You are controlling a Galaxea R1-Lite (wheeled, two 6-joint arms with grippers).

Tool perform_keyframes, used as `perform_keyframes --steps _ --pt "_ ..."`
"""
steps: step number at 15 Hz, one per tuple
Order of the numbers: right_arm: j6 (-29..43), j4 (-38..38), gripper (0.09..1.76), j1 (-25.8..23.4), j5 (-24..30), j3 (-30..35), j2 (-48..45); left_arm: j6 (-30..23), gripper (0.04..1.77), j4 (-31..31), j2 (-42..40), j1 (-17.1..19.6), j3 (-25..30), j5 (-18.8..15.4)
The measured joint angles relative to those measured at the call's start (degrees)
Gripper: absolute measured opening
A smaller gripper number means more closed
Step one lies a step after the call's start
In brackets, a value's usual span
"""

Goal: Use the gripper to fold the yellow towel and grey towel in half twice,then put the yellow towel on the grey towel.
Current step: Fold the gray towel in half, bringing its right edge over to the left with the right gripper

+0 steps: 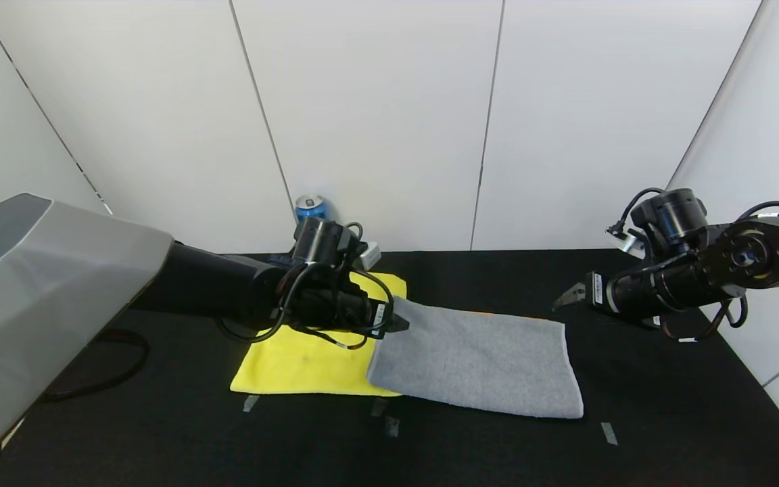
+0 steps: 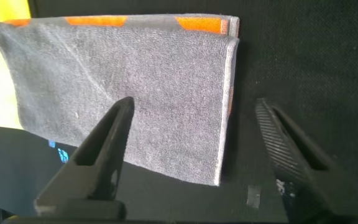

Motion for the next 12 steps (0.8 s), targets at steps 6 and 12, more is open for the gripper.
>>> perform_keyframes --steps 6,12 --pt "0.4 0.2 1.59 0.8 0.1 1.4 -1.0 0.0 1.59 0.1 -1.3 0.6 0.1 0.0" --pt "2.6 0.0 1.65 2.0 0.1 3.3 1.5 -0.1 1.66 0.1 -2.9 1.2 0.3 -0.1"
